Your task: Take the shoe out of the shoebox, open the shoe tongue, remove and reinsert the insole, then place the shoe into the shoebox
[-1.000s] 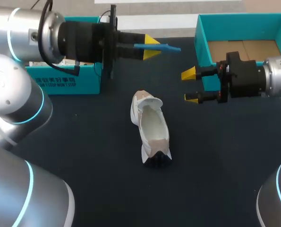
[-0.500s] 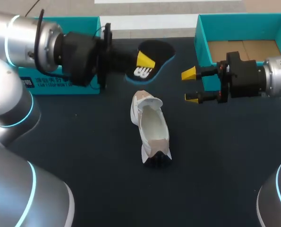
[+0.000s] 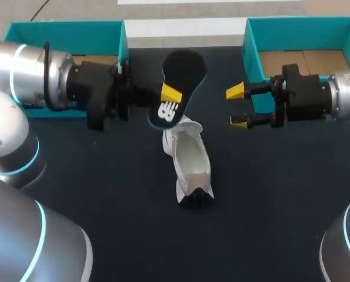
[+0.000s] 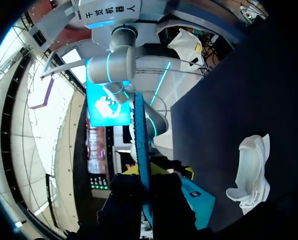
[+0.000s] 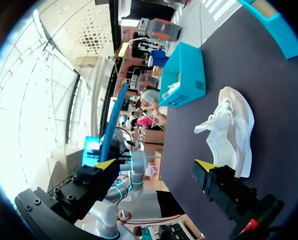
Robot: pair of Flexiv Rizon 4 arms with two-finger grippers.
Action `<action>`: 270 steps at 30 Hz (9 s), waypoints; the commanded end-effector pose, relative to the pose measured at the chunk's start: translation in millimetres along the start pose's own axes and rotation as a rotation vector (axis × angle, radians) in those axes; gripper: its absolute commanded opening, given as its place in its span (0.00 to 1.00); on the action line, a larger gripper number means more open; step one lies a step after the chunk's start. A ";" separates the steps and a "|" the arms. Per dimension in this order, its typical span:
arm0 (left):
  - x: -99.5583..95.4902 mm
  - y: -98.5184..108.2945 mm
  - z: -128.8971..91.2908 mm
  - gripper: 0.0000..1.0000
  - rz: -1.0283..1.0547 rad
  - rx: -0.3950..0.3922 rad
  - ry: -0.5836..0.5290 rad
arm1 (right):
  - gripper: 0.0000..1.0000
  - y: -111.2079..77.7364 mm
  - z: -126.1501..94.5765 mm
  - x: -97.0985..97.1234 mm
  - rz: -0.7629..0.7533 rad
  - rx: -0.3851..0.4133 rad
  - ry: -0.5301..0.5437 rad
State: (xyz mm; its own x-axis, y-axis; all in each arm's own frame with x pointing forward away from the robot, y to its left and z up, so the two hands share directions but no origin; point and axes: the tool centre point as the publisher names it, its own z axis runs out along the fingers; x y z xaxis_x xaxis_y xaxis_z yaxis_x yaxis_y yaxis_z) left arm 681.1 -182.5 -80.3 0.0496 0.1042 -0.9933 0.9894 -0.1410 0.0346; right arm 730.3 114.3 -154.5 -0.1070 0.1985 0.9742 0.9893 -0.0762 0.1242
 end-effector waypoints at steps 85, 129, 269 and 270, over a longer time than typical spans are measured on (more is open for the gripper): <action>33.8 28.2 1.4 1.00 -0.035 -0.166 0.375 | 0.00 5.1 43.7 -14.8 0.141 0.061 0.091; 29.0 45.2 27.4 1.00 0.164 -0.173 1.208 | 0.00 3.9 63.1 -21.3 0.145 0.065 0.078; 85.8 94.2 8.4 0.47 -0.059 -0.297 -0.083 | 0.00 -14.8 85.8 11.4 0.158 0.096 0.157; 86.0 94.8 9.4 0.46 -0.059 -0.296 -0.083 | 0.00 -15.2 85.7 11.7 0.158 0.096 0.157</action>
State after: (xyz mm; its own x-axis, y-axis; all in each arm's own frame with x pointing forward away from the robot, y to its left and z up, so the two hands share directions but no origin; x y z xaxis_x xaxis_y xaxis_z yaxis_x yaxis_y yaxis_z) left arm 769.2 -187.0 -161.8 -0.0091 0.0219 -0.9997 0.9868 0.1619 -0.0055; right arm 724.2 199.2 -162.1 0.0418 0.0323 0.9986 0.9991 0.0050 -0.0420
